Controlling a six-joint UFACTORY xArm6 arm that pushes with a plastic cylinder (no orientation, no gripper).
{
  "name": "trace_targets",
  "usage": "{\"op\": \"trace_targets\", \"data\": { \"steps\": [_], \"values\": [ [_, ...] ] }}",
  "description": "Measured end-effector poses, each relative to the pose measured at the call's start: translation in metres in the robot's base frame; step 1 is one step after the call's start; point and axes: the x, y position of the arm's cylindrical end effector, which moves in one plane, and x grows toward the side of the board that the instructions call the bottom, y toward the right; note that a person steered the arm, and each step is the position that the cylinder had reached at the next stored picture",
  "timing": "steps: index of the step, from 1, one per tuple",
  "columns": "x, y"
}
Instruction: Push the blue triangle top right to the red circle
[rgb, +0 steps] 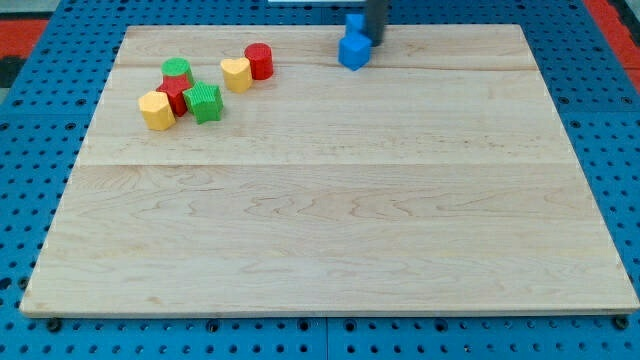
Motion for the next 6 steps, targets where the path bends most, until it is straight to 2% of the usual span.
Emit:
{"op": "trace_targets", "data": {
  "steps": [1, 2, 3, 4, 6],
  "values": [
    [-0.003, 0.029],
    [-0.028, 0.062],
    [-0.024, 0.032],
    [-0.019, -0.03],
    [-0.028, 0.001]
  ]
}}
